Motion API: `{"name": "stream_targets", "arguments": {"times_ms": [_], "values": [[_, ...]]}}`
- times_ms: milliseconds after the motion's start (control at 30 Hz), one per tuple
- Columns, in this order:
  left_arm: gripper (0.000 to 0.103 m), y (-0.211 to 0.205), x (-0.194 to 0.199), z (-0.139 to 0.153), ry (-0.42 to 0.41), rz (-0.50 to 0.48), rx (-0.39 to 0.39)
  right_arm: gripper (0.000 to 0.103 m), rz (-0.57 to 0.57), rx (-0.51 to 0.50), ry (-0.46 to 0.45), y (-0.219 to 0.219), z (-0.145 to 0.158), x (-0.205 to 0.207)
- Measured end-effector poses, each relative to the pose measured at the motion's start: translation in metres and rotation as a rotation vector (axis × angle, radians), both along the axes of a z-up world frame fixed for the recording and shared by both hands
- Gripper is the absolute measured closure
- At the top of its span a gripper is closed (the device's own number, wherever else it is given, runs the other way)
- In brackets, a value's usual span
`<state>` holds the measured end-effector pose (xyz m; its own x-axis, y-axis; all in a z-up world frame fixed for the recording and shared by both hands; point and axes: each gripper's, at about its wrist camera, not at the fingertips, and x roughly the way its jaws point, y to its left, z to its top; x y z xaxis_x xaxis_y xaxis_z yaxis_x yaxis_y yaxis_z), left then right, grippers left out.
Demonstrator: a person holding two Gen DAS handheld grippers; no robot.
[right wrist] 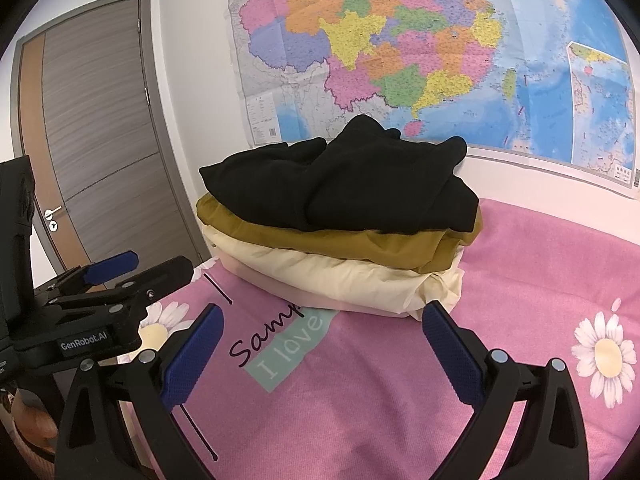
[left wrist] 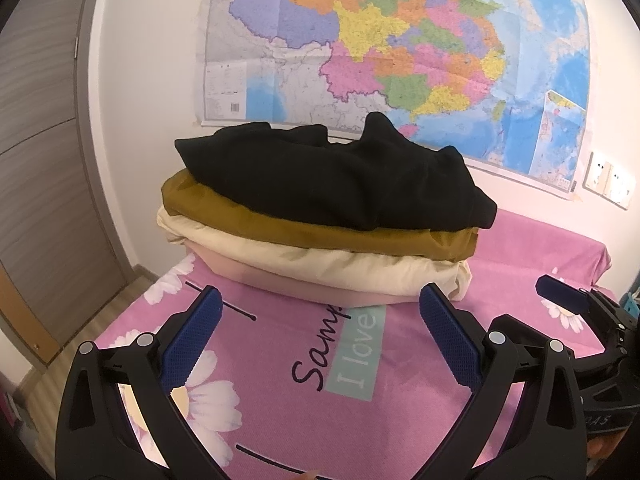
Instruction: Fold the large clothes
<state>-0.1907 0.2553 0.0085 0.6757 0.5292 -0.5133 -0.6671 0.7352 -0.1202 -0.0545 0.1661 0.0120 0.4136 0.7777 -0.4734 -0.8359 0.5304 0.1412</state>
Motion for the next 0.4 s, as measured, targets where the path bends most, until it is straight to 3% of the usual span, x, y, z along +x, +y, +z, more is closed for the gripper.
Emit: {"name": "stream_targets", "arguments": {"times_ms": [400], "values": [[0.006,0.002,0.003,-0.011,0.016,0.004,-0.059,0.006,-0.016,-0.012,-0.012,-0.006,-0.004,-0.001]]}}
